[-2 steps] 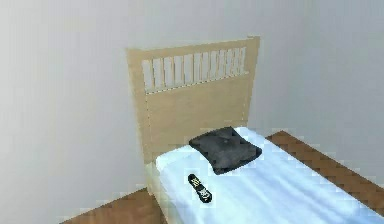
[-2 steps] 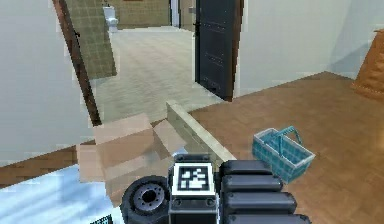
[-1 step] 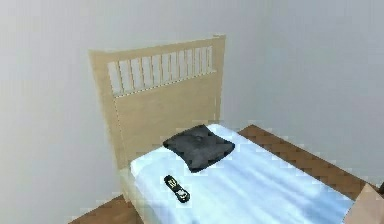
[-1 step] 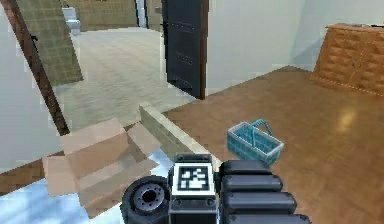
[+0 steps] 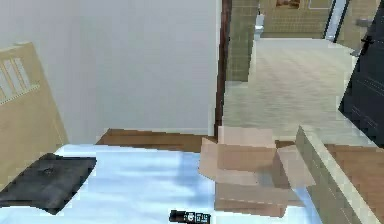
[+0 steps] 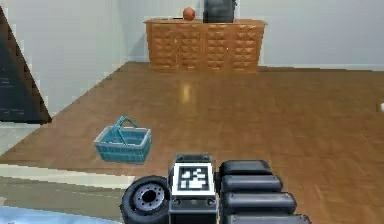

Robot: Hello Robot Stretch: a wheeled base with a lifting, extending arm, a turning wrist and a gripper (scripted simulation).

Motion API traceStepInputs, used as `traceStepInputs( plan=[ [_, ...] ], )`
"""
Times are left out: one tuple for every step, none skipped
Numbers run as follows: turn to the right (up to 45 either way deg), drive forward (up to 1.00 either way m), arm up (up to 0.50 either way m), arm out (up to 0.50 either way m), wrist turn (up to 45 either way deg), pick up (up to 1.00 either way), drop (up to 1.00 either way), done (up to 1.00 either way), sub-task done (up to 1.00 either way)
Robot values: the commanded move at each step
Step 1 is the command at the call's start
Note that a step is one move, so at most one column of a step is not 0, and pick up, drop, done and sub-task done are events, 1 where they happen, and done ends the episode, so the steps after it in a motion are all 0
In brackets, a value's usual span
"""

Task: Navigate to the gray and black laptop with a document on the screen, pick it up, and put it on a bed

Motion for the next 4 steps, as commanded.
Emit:
traceStepInputs(
  plan=[
    [45.0,0.00,0.00,0.00,0.0,0.00,0.00,0.00,0.00],
    [12.0,0.00,0.00,0.00,0.0,0.00,0.00,0.00,0.00],
    [0.0,0.05,0.00,0.00,0.0,0.00,0.00,0.00,0.00],
    [45.0,0.00,0.00,0.00,0.0,0.00,0.00,0.00,0.00]
  ],
)
